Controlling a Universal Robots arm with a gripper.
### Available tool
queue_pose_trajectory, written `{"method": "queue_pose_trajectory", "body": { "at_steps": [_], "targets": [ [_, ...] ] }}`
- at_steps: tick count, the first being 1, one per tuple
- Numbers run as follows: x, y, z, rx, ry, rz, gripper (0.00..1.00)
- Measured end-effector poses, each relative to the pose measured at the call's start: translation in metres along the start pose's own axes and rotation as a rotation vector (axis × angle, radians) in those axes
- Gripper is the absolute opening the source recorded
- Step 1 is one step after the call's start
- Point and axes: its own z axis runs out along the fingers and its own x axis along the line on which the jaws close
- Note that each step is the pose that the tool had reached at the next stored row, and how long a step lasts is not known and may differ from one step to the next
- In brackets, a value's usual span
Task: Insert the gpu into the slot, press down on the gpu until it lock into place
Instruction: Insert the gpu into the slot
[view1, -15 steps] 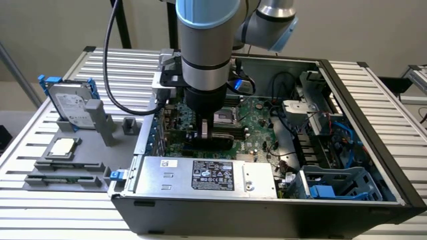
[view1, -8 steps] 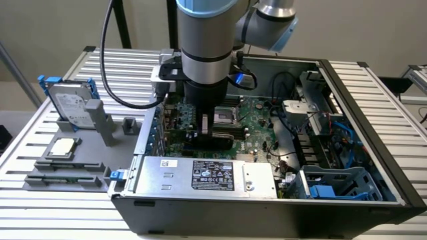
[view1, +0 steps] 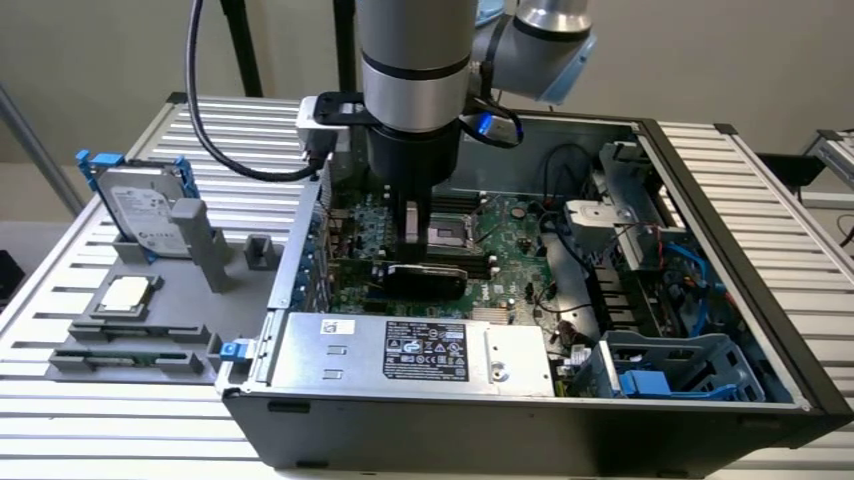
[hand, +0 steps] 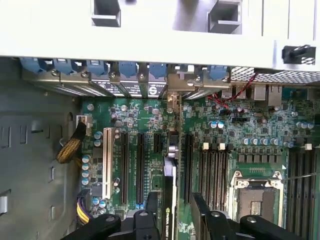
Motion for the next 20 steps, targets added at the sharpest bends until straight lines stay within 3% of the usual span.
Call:
{"method": "queue_pose_trajectory", "body": {
  "at_steps": [1,3,4,7,17,20],
  "targets": [
    [-0.001,0.0,-0.0005,0.0,-0.0001,0.0,0.38],
    [-0.002,0.0002,-0.0007,-0.0003,0.0,-0.002,0.25],
    [-0.002,0.0003,-0.0006,-0.0003,-0.0001,-0.003,0.25],
    [-0.005,0.0009,0.0005,-0.0005,-0.0002,-0.007,0.11],
    [-0.005,0.0071,0.0093,-0.0028,-0.003,-0.033,0.11],
    [-0.005,0.0073,0.0124,-0.0069,-0.0029,-0.034,0.11]
  ]
}}
